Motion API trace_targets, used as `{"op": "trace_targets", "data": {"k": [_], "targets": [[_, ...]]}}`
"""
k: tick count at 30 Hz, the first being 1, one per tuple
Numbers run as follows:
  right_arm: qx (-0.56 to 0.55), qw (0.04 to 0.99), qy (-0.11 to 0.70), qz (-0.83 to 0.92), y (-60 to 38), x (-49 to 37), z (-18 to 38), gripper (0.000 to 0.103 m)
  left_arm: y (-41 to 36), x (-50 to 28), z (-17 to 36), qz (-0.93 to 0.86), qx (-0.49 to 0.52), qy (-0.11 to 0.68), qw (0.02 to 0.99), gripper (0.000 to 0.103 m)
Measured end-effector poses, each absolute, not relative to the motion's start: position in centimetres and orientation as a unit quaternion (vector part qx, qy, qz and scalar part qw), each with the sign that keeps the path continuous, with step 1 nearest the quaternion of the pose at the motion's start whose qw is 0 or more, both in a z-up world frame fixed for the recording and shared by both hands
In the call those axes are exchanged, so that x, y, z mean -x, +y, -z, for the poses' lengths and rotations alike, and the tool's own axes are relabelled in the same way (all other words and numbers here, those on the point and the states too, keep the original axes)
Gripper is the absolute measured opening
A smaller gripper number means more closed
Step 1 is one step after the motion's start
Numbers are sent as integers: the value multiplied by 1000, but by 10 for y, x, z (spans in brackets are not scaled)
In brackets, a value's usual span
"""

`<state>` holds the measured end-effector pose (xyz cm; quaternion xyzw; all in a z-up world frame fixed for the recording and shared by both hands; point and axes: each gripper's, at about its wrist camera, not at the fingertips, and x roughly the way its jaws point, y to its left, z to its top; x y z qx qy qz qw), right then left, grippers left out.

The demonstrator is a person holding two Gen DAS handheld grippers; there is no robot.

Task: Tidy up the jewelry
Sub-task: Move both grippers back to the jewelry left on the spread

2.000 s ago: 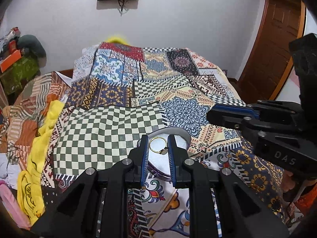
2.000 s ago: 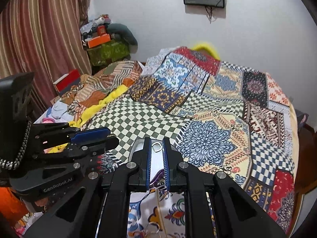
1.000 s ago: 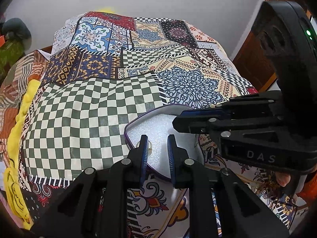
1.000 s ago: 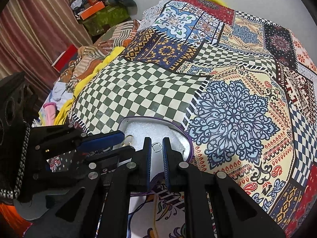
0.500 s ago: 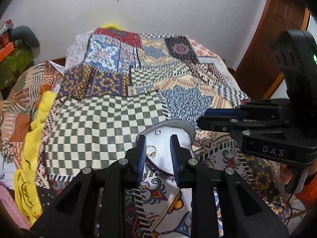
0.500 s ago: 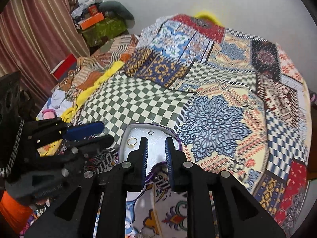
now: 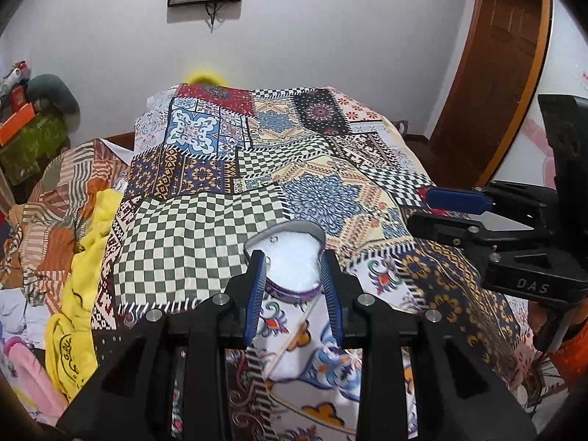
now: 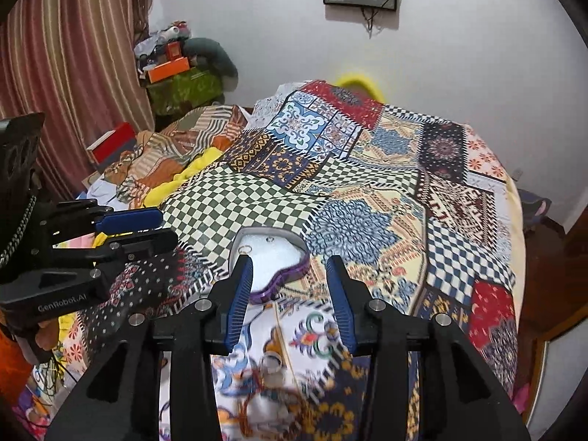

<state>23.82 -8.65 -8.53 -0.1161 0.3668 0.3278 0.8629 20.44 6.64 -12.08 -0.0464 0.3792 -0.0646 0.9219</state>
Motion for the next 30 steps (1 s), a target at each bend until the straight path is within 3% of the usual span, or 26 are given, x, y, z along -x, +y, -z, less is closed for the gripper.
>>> {"op": "trace_targets", "data": {"k": [7, 30], "targets": [[111, 871, 363, -312, -114, -216, 88, 38, 51, -181, 124, 67, 40, 384, 920, 36], [121, 855, 425, -272, -151, -189, 158, 38, -9, -163, 198, 116, 13, 459, 881, 36]]}}
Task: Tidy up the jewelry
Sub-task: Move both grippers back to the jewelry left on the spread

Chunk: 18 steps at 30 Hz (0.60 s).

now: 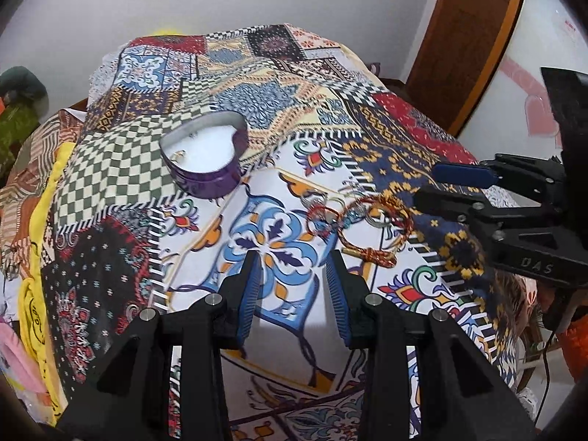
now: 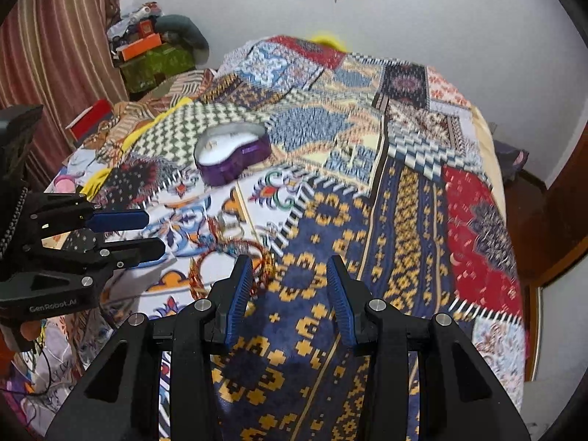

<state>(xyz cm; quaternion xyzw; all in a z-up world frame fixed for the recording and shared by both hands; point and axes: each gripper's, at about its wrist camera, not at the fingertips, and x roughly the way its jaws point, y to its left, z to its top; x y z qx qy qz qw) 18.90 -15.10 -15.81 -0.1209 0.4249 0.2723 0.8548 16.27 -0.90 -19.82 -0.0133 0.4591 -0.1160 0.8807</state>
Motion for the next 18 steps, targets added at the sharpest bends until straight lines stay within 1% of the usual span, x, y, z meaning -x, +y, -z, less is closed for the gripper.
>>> {"op": "trace_targets", "data": {"k": [12, 18], "targets": [[132, 857, 418, -271, -152, -182, 163, 38, -29, -171, 195, 140, 67, 458, 875, 36], [130, 859, 416, -269, -158, -180, 162, 38, -42, -178, 206, 134, 63, 472, 869, 36]]}}
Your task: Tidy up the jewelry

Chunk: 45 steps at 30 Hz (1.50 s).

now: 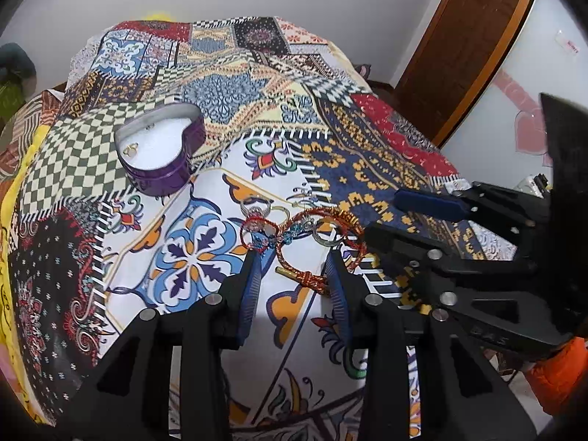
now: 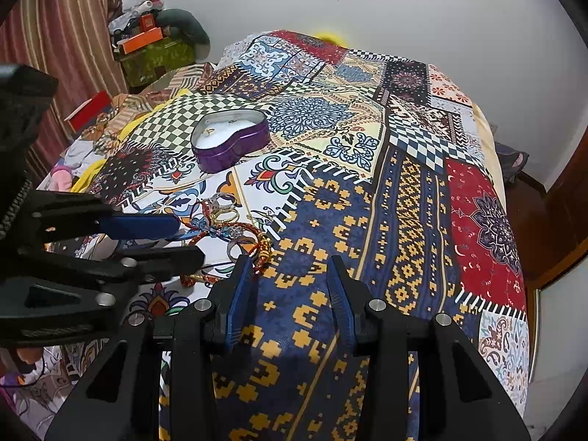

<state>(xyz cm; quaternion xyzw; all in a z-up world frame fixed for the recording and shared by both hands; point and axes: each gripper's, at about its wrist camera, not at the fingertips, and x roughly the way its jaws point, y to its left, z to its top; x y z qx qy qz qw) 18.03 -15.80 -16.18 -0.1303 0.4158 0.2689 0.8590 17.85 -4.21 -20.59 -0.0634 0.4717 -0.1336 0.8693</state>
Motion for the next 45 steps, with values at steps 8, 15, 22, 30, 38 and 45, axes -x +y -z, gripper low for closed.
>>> {"op": "trace_targets", "data": {"k": [8, 15, 22, 30, 38, 45], "targets": [[117, 862, 415, -266, -167, -182, 160, 38, -48, -177, 213, 131, 61, 473, 869, 29], [107, 866, 410, -265, -171, -181, 155, 38, -49, -173, 212, 130, 52, 472, 871, 6], [104, 869, 406, -262, -173, -180, 151, 38, -47, -162, 204, 133, 43, 458, 878, 2], [100, 869, 407, -264, -172, -181, 149, 38, -28, -152, 176, 129, 49, 422, 896, 1], [98, 866, 406, -276, -163, -181, 147, 38, -13, -151, 149, 129, 56, 389, 911, 1], [93, 861, 406, -292, -154, -183, 145, 38, -8, -148, 126, 122, 44, 356, 925, 1]]}}
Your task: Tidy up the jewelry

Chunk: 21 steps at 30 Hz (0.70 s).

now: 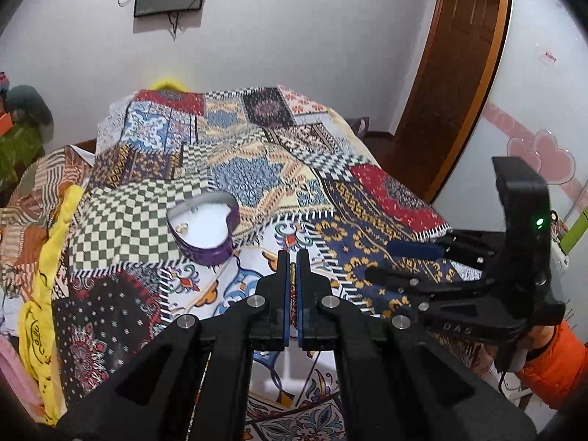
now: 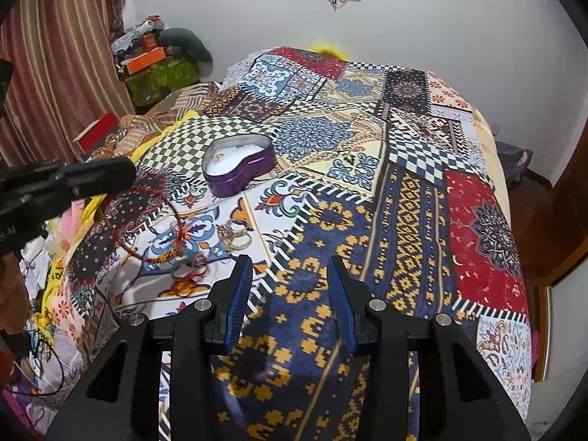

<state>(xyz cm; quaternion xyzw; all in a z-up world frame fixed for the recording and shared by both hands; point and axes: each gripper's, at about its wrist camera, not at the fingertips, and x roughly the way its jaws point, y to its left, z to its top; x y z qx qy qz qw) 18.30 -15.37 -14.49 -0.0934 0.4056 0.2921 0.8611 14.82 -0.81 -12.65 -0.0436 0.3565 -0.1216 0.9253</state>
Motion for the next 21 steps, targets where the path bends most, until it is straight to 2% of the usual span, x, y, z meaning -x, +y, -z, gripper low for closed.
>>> {"op": "trace_targets", "data": {"k": [5, 21], "targets": [[105, 855, 407, -303, -141, -186, 147, 38, 6, -142, 121, 109, 49, 345, 931, 1], [171, 813, 435, -346, -86, -209, 164, 38, 50, -152, 152, 64, 64, 363, 927, 1]]}}
